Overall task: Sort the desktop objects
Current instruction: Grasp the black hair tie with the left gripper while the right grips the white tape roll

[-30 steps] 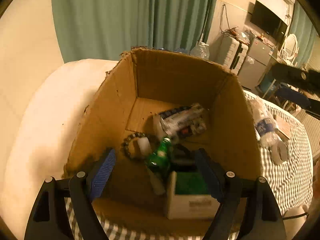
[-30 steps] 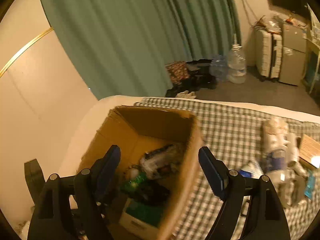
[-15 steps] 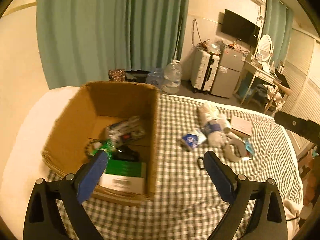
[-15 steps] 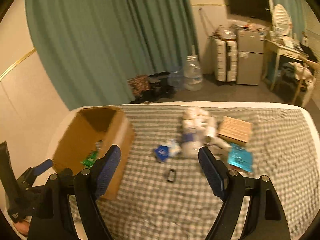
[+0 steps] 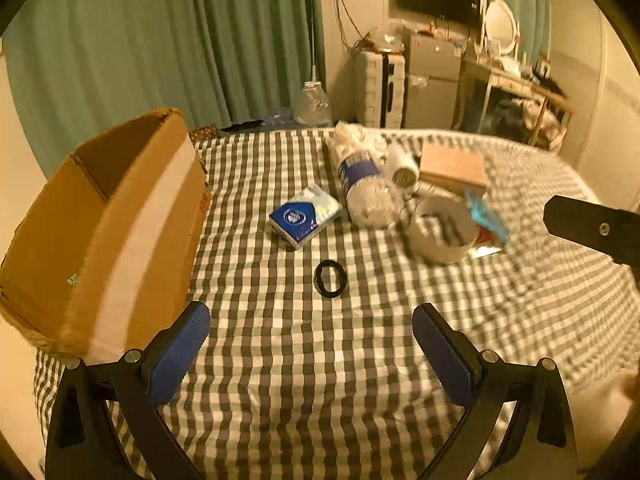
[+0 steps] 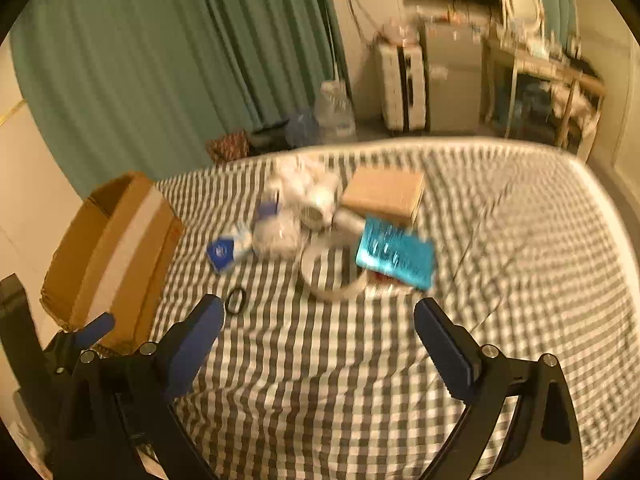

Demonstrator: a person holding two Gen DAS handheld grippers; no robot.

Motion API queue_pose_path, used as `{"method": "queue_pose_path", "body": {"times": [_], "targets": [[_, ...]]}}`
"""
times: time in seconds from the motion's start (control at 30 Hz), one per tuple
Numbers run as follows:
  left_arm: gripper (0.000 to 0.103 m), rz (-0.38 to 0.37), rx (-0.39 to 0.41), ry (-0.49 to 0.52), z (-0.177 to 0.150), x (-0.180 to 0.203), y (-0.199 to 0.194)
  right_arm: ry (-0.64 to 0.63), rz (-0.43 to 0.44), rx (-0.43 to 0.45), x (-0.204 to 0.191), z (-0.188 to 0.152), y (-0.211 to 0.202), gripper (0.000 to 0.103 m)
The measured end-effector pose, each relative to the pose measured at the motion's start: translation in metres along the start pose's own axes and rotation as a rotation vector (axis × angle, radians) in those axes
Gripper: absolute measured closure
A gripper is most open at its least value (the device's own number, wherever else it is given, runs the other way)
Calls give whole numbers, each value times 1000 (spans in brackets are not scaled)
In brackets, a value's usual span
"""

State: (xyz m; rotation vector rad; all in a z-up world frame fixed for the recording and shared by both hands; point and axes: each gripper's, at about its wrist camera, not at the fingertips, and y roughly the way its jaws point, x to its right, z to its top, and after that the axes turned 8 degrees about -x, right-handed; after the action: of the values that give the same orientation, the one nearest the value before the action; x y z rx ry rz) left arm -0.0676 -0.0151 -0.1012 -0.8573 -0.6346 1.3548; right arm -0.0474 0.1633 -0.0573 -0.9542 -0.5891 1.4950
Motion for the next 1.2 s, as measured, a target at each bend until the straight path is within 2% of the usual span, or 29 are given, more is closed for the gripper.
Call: {"method": "queue_pose_path", "body": {"times": [0.13, 0.27, 0.43, 0.57, 0.7, 0.83, 0.9, 0.93, 1.1, 1.17, 1.2], "targets": [[0, 26, -65, -17, -2, 2, 37, 49, 7, -91, 10, -2, 39, 7], [0, -11, -101, -87, 0, -5, 70, 56, 7, -143, 12, -2, 75, 7], [0, 13, -69, -146, -1, -12, 92, 27, -20, -211, 8, 10, 113, 7], [0, 0, -30, -137, 2, -10, 104, 3, -55, -228, 5, 19, 135, 7], [0, -22, -58, -95, 8, -5, 122, -15, -91, -238, 3, 30, 155, 7], [0, -55, -75, -138, 11, -13, 132, -18, -112, -213, 4, 42, 166, 7], [0, -50, -75, -138, 10, -12, 132, -32, -125, -223, 4, 46, 173, 18], [0, -49, -72, -137, 9, -12, 132, -41, -128, -226, 3, 45, 175, 18], [16, -64, -78, -168, 8, -21, 128, -57, -139, -203, 0, 41, 171, 18], [33, -60, -87, -180, 7, -26, 125, -57, -134, -202, 1, 38, 168, 19], [38, -65, -92, -187, 7, -28, 123, -56, -130, -204, 2, 36, 165, 19]]}}
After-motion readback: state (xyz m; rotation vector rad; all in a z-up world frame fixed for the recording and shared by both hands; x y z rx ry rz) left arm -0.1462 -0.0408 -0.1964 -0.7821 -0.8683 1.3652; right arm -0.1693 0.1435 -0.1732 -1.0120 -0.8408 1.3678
